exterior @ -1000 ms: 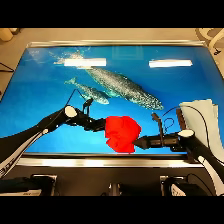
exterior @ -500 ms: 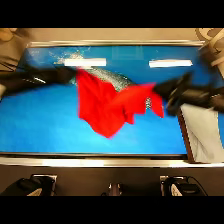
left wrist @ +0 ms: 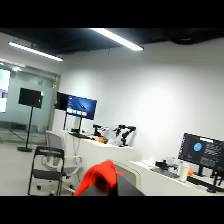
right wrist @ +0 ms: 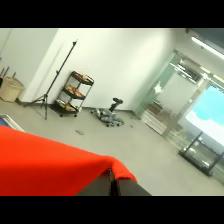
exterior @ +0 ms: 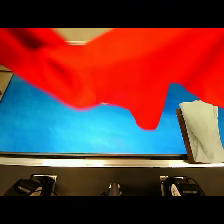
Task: Fold the shirts.
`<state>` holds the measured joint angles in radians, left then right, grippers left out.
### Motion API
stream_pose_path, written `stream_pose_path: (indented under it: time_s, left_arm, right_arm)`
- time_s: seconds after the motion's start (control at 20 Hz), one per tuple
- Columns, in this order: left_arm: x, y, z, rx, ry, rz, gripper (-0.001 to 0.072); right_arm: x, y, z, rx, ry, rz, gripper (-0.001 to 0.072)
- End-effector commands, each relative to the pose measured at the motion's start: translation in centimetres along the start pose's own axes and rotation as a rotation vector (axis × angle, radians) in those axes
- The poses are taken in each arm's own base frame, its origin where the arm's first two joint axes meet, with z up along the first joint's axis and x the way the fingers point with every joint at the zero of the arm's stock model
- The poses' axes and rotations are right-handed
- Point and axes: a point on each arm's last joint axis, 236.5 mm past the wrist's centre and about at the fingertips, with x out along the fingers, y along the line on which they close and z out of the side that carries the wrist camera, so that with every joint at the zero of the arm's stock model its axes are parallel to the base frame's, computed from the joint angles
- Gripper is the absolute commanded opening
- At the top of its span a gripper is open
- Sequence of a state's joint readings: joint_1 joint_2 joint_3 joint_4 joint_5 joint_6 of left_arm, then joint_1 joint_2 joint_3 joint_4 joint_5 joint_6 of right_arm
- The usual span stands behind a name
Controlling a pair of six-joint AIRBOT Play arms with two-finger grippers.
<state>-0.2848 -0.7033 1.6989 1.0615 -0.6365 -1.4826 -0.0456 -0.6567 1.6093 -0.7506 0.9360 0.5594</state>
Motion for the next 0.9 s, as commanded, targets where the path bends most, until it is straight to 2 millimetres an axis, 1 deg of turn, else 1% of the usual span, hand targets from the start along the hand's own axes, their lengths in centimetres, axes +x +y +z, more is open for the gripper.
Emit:
stream_pose_path:
  time_s: [0.0,0.05,0.1,0.15,0.2,0.25,0.3,0.35,0.4,0.5,0.6,0.65,0.75,0.85]
  left_arm:
    - [0.2,1.5,0.1,0.081,0.003,0.060,0.0023]
    - [1.0,2.8,-1.5,0.111,0.055,0.094,0.0023]
    - [2.0,4.0,-3.5,0.124,0.117,0.118,0.0024]
    - [3.2,5.3,-6.3,0.115,0.192,0.132,0.0024]
    - [4.5,6.8,-9.8,0.097,0.279,0.147,0.0024]
    - [5.7,8.5,-13.5,0.086,0.362,0.167,0.0024]
    - [6.7,10.5,-17.5,0.077,0.446,0.196,0.0024]
    - [7.5,12.8,-22.2,0.068,0.537,0.228,0.0025]
    - [8.0,14.8,-26.5,0.055,0.615,0.253,0.0026]
    - [9.2,18.3,-34.9,0.012,0.747,0.292,0.0026]
    - [10.0,20.8,-41.4,-0.045,0.825,0.324,0.0026]
    - [10.1,21.8,-44.2,-0.068,0.862,0.338,0.0026]
    - [9.0,23.2,-49.8,-0.183,0.953,0.403,0.0027]
    - [6.8,23.3,-54.5,-0.313,1.068,0.459,0.0028]
  right_arm:
    - [-0.8,0.4,-3.8,0.007,0.179,0.014,0.0016]
    - [-1.0,1.3,-7.3,0.051,0.318,0.058,0.0017]
    - [-1.9,3.0,-11.6,0.120,0.498,0.133,0.0017]
    - [-3.9,5.4,-16.9,0.219,0.729,0.225,0.0017]
    - [-6.2,8.0,-21.5,0.330,0.941,0.320,0.0017]
    - [-7.8,10.3,-24.9,0.419,1.081,0.388,0.0017]
    - [-8.2,12.2,-27.7,0.477,1.142,0.431,0.0017]
    - [-7.7,13.8,-30.8,0.533,1.157,0.439,0.0017]
    - [-6.5,14.8,-34.2,0.576,1.147,0.398,0.0017]
    - [-3.9,16.0,-40.9,0.664,1.097,0.271,0.0017]
    - [-1.9,17.4,-46.0,0.796,1.057,0.166,0.0017]
    - [-1.2,18.1,-47.9,0.866,1.053,0.130,0.0018]
    - [-0.3,19.9,-51.0,1.003,1.086,0.111,0.0018]
    - [0.3,21.9,-52.8,1.144,1.111,0.111,0.0018]
